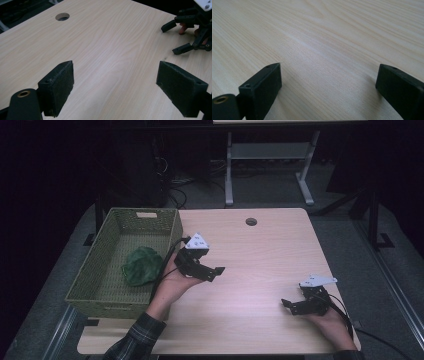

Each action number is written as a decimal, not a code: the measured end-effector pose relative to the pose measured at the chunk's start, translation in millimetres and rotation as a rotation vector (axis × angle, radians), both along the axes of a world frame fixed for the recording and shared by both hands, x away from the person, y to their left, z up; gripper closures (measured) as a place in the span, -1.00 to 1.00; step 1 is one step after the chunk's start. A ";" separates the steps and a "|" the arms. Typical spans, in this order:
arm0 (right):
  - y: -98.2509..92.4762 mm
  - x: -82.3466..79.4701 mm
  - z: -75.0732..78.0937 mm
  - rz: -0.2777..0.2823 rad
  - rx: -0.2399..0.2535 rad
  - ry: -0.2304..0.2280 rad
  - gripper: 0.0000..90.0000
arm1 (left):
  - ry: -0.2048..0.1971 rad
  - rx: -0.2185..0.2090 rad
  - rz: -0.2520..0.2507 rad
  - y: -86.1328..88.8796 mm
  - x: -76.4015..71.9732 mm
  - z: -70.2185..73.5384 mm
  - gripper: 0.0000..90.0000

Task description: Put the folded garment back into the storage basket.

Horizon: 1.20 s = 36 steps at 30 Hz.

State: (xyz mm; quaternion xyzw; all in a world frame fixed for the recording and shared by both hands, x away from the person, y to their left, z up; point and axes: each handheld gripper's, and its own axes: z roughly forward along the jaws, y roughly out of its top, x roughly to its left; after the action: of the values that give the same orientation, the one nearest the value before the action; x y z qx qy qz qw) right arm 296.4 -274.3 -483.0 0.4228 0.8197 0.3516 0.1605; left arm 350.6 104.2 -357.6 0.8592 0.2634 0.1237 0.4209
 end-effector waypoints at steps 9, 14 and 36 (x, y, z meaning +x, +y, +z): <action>0.0 0.0 0.0 0.001 0.000 0.000 -0.86 | 0.025 0.030 -0.020 -18.1 -2.9 -28.9 -0.69; 0.1 -0.1 0.0 0.001 0.000 0.001 -0.86 | 0.032 0.064 -0.036 -24.3 -4.3 -47.1 -0.69; 0.1 -0.1 0.0 0.003 0.000 0.000 -0.86 | 0.067 0.126 -0.025 -29.3 -11.0 -117.9 -0.71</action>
State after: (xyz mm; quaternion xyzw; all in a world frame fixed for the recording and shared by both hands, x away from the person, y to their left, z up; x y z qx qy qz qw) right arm 296.3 -274.2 -483.0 0.4214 0.8204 0.3518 0.1598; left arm 339.6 75.0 -475.6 0.8907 0.2584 0.1061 0.3586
